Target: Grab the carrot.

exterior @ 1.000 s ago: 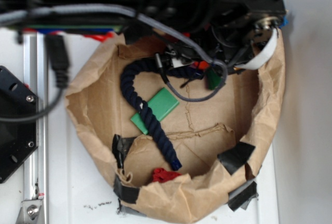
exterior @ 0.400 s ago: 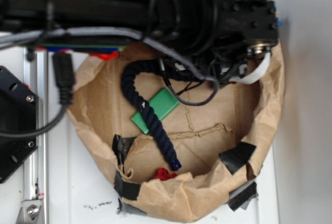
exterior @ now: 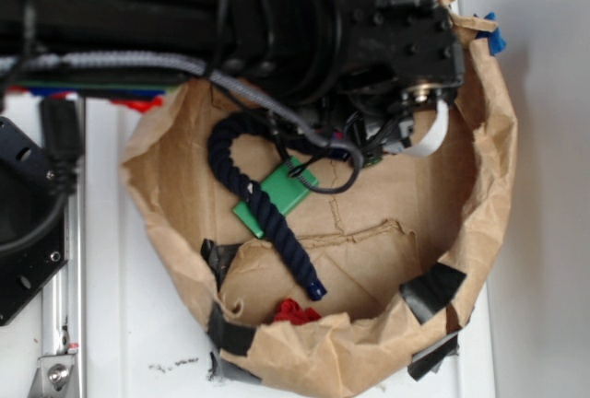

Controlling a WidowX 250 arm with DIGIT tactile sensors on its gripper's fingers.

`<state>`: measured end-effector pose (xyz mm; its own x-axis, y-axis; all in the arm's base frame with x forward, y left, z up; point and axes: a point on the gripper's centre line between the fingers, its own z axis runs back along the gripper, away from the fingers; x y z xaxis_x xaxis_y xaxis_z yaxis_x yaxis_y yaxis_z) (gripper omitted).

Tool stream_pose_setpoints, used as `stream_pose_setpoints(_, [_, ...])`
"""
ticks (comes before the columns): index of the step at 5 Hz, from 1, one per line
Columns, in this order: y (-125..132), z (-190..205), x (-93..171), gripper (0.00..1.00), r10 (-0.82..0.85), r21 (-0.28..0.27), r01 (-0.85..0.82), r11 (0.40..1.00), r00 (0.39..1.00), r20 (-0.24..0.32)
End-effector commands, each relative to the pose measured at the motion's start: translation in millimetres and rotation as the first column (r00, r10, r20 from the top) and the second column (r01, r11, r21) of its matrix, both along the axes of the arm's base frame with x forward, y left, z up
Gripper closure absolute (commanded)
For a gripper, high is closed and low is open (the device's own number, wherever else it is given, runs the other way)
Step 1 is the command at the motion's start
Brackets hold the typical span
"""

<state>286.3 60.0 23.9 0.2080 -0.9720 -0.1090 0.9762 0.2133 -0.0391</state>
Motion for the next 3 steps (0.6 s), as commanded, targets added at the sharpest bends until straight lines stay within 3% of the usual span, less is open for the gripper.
stream_pose_setpoints(1, [-45, 74, -28, 1.00, 0.153, -0.140, -0.125, 0.982, 0.965, 0.213])
stream_pose_setpoints(2, [-68, 118, -44, 1.00, 0.391, -0.255, -0.337, 0.906, 0.899, 0.199])
stream_pose_setpoints(3, [-72, 136, -55, 1.00, 0.617, -0.303, -0.566, 0.767, 0.779, 0.107])
